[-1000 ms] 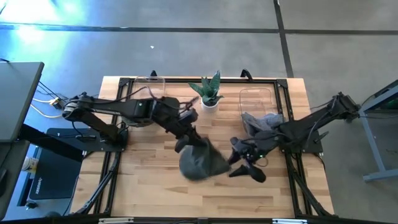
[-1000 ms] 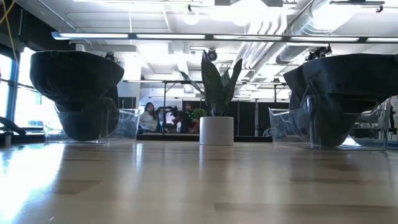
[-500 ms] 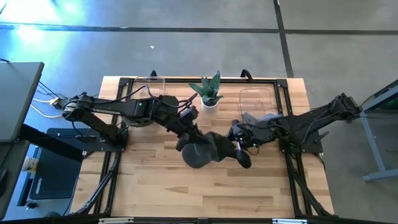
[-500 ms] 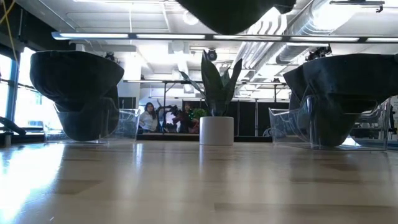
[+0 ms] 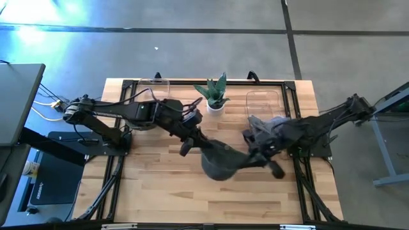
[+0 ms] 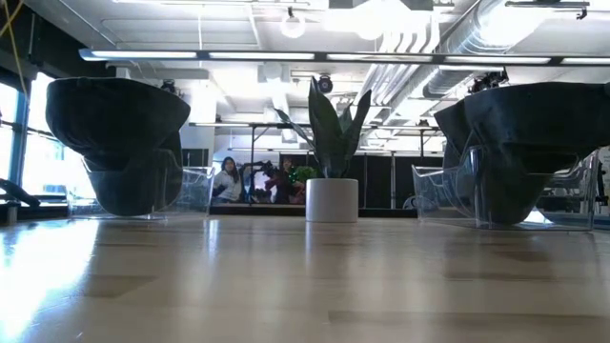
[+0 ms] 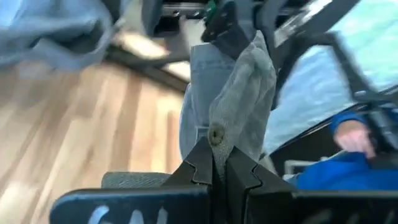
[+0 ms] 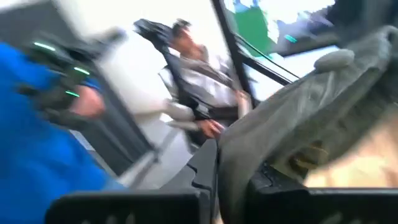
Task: Pick & Place hat
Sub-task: Put the green cap into the left bin
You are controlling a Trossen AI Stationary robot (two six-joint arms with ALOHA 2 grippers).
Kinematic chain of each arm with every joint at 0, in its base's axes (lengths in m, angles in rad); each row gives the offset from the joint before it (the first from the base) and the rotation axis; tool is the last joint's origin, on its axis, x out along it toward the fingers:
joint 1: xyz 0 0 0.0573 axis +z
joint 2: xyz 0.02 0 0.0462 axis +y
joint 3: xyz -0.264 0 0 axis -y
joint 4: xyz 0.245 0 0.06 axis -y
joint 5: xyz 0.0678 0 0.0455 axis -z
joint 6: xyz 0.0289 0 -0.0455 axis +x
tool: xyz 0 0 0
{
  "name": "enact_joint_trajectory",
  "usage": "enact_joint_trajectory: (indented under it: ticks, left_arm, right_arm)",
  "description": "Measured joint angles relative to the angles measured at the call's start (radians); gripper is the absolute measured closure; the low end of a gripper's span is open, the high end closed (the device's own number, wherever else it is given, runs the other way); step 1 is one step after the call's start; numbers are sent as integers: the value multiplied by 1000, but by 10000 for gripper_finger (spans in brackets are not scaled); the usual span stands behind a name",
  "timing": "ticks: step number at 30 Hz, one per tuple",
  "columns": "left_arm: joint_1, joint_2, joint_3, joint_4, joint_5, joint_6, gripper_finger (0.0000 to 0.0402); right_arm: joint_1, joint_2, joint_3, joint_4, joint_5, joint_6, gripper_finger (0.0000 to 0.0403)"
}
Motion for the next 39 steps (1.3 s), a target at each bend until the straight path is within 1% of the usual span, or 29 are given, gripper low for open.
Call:
enact_joint_trajectory:
  ticks: [2,4,7,10,13,16,18,21,23,24,27,29,33,35,39]
  left_arm:
    - [-7,-1,0,93,19,-12,399]
    - [-30,18,0,244,53,-14,394]
    - [-56,79,1,459,101,40,369]
    - [-59,131,-1,551,135,24,319]
    - [-46,154,-1,601,159,10,256]
    - [-42,163,-1,628,147,4,192]
    - [-41,199,3,707,139,4,153]
    - [-38,246,-4,803,150,-2,109]
    - [-38,282,3,894,143,-9,90]
    - [-38,296,6,918,129,-18,85]
    - [-40,313,2,898,133,-41,82]
    - [-44,346,39,928,147,-50,85]
    - [-63,376,93,895,240,-77,96]
    - [-80,384,133,906,280,-99,103]
    - [-113,408,176,884,371,-141,119]
  right_arm:
    - [6,-26,0,50,-51,-10,375]
    - [9,-41,0,106,-115,-29,389]
    - [9,-46,0,163,-181,-46,396]
    - [10,-45,0,184,-217,-37,396]
    - [9,-45,0,186,-247,-33,398]
    - [9,-45,0,193,-274,-18,398]
    - [8,-45,0,197,-286,-25,400]
    - [8,-45,0,196,-282,-26,398]
    - [8,-45,0,197,-277,-37,400]
    - [8,-45,0,197,-277,-42,400]
    - [8,-45,0,200,-276,-40,398]
    - [8,-45,0,200,-276,-39,398]
    - [8,-47,0,198,-274,-40,400]
    - [6,-52,0,197,-273,-37,398]
    - [3,-92,0,172,-265,-35,400]
